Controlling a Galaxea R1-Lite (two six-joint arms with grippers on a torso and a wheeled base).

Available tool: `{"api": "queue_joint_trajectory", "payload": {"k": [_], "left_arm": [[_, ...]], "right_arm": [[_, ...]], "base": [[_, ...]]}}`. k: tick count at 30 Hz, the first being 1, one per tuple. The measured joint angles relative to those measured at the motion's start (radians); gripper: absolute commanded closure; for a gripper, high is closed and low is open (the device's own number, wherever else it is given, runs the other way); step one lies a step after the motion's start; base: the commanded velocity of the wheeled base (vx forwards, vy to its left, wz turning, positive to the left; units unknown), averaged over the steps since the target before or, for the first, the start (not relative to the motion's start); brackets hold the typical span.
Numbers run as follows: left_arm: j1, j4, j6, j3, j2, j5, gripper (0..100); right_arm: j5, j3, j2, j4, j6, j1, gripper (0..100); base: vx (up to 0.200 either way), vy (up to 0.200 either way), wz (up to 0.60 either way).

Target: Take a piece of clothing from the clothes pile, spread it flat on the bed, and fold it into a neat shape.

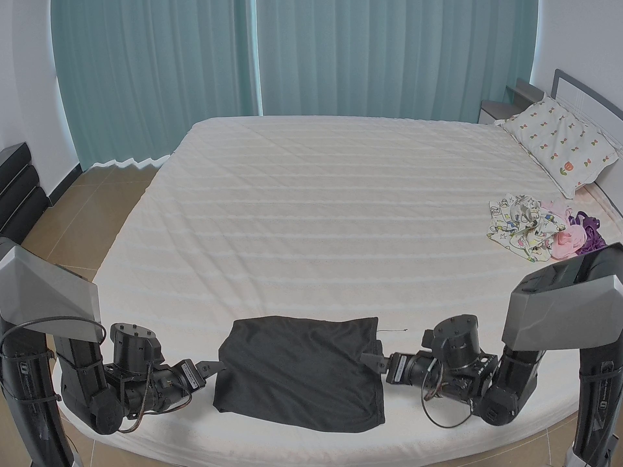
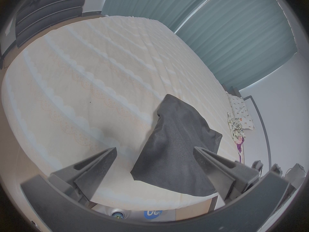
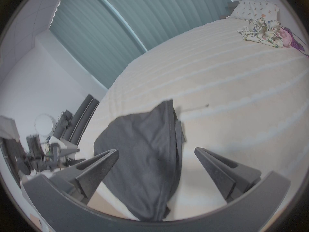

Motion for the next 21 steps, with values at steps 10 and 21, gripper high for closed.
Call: {"api": "queue_joint_trajectory", "payload": {"k": [10, 21], "left_arm": [[0.000, 0.000, -0.002, 0.000, 0.004, 0.000, 0], [0.000, -0.001, 0.001, -0.005, 0.017, 0.003, 0]], "right_arm": [[0.000, -0.420, 0.084, 0.291, 0.058, -0.058, 0], [-0.004, -0.669, 0.223, 0.455, 0.084, -0.084, 100]], "base": [[0.000, 0.000, 0.00], [0.000, 0.000, 0.00]]}}
